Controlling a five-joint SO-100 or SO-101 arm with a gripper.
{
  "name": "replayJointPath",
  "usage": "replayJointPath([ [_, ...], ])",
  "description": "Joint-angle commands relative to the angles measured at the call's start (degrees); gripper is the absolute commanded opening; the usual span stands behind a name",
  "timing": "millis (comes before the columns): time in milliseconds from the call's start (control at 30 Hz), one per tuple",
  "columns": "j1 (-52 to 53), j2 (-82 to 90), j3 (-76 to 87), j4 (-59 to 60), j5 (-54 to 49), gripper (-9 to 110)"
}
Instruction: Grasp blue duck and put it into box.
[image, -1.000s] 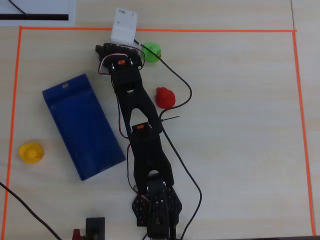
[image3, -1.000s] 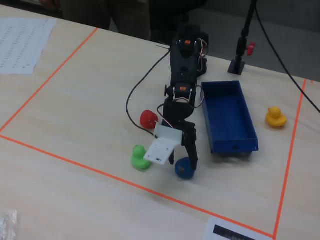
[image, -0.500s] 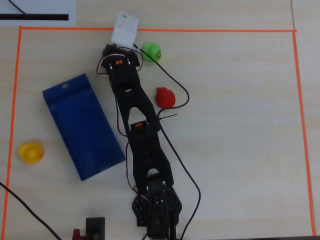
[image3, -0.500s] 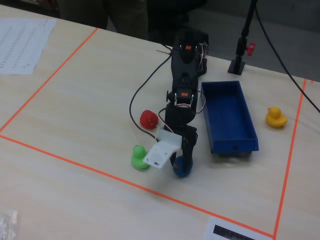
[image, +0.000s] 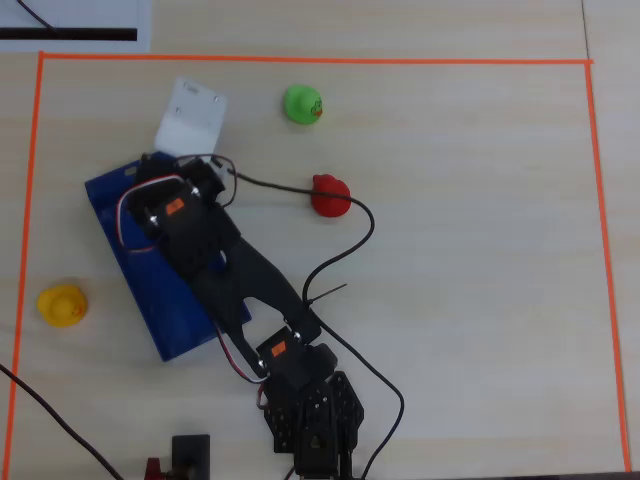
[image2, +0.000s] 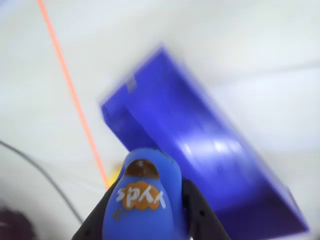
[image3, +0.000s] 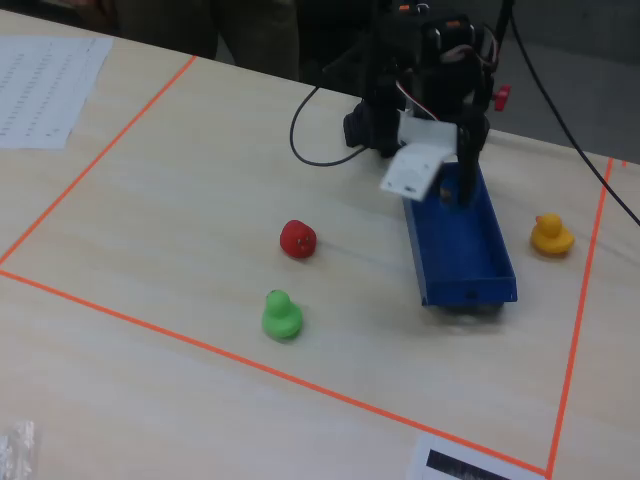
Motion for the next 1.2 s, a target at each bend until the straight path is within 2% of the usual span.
replayJointPath([
  [0, -5.1, -0.9, 4.8, 0.1, 2.5, 0],
  [133, -6.9, -1.6, 7.8, -0.4, 2.8, 0],
  [267, -6.7, 1.0, 13.6, -1.1, 0.9, 30],
  [433, -0.2, 8.5, 16.6, -3.6, -3.9, 41],
  [500, 5.2, 9.9, 12.0, -1.0, -6.8, 40],
  [533, 7.7, 11.5, 10.8, -0.4, -8.6, 35],
  [633, 15.2, 20.2, 13.3, -2.9, -13.0, 16],
  [667, 17.7, 24.3, 16.4, -5.5, -14.2, 5],
  [700, 20.3, 29.3, 20.7, -9.1, -15.9, 0],
  [1000, 41.4, 74.2, 79.5, -44.6, -28.6, 0],
  [1067, 43.4, 82.4, 91.2, -47.6, -30.1, 0],
  [1167, 45.2, 95.5, 104.9, -45.7, -32.4, 0],
])
